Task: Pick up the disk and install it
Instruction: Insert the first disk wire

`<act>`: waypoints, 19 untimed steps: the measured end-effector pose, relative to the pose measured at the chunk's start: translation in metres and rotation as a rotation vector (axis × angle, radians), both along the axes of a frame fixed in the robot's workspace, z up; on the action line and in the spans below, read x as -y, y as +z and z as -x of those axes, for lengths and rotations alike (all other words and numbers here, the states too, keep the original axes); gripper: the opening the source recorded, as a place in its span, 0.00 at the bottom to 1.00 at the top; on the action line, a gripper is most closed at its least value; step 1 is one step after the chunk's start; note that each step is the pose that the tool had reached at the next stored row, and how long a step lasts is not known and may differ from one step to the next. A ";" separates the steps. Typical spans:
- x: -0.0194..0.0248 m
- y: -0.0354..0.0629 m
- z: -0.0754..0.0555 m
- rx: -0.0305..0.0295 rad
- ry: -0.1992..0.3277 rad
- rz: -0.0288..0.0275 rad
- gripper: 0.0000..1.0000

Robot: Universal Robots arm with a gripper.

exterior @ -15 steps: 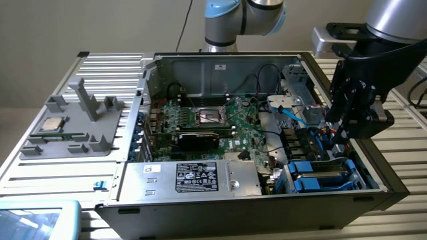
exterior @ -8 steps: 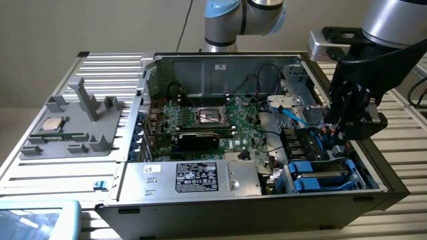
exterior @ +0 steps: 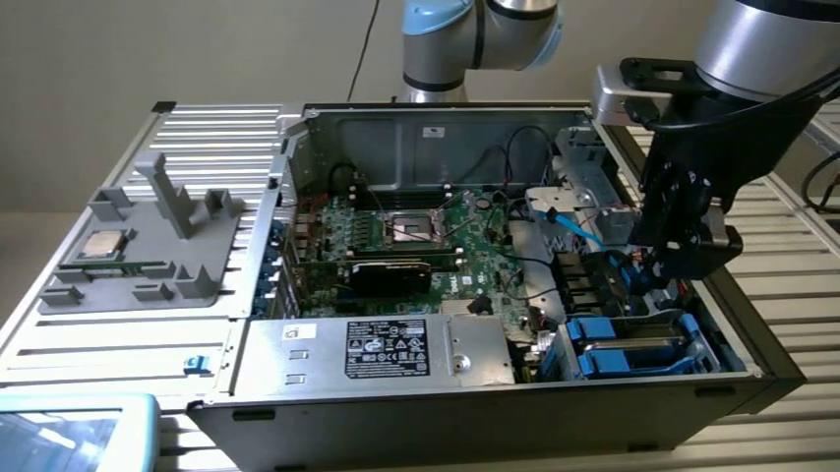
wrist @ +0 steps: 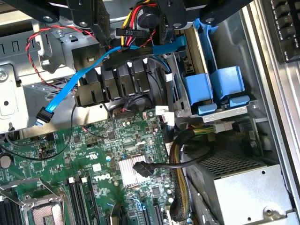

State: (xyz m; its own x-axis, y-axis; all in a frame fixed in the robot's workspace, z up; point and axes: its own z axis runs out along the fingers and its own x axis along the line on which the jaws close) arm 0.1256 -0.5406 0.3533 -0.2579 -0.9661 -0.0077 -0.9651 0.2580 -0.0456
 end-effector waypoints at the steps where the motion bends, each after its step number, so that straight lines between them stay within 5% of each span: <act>1: -0.0001 -0.0001 0.000 0.0016 -0.009 -0.0020 0.54; 6: -0.0002 -0.0021 0.000 0.0128 -0.046 -0.0128 0.54; 16: -0.0009 -0.0071 0.007 0.0168 -0.107 -0.0136 0.54; 19: -0.0009 -0.0070 0.007 0.0171 -0.109 -0.0135 0.45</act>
